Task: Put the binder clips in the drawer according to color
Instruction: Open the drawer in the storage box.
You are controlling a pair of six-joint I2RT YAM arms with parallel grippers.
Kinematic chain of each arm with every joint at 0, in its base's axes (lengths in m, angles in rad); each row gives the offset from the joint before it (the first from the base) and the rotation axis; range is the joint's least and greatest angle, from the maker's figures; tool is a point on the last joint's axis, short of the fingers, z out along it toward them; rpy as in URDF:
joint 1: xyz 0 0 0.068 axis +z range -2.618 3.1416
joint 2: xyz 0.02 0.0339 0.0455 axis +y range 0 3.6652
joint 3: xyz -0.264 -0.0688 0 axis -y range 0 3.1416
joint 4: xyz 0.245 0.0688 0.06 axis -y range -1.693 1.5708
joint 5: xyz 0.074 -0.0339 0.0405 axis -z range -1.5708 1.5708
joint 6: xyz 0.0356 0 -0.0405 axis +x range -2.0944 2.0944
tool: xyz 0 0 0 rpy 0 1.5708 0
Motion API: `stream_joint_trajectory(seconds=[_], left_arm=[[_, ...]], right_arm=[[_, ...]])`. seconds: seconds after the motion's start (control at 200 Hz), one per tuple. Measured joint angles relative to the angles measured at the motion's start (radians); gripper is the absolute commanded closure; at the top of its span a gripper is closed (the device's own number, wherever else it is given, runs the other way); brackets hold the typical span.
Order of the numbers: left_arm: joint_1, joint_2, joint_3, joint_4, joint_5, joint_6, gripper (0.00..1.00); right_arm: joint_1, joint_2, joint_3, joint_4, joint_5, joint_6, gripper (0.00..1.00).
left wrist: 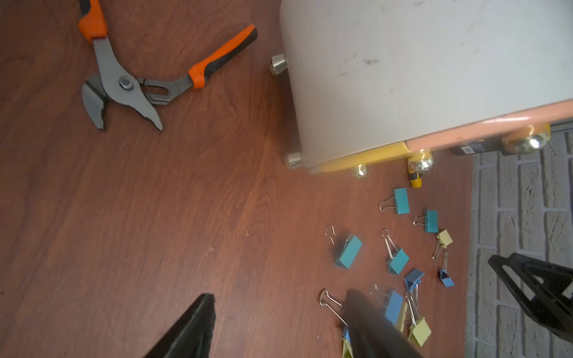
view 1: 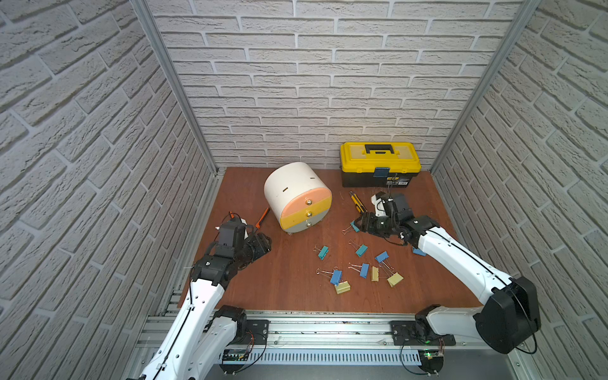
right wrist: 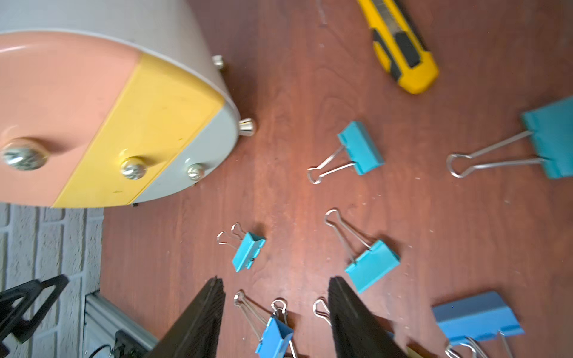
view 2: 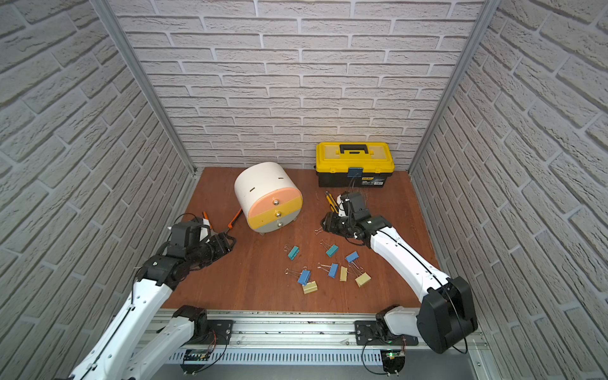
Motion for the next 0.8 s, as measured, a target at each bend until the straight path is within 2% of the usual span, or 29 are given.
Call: stream_joint_trajectory(seconds=[0.175, 0.385, 0.555, 0.8], left_arm=[[-0.002, -0.051, -0.005, -0.012, 0.037, -0.053, 0.28], [-0.003, -0.092, -0.005, -0.016, 0.058, -0.095, 0.3], [-0.004, -0.137, -0.005, -0.043, 0.058, -0.115, 0.3], [-0.004, -0.194, -0.005, -0.095, 0.048, -0.137, 0.3]], right_arm=[[0.103, 0.108, 0.219, 0.004, -0.031, -0.038, 0.44], [0.177, 0.27, 0.45, -0.015, -0.079, -0.109, 0.48], [0.212, 0.369, 0.557, -0.056, -0.093, -0.162, 0.49], [0.24, 0.441, 0.626, -0.1, -0.072, -0.211, 0.53]])
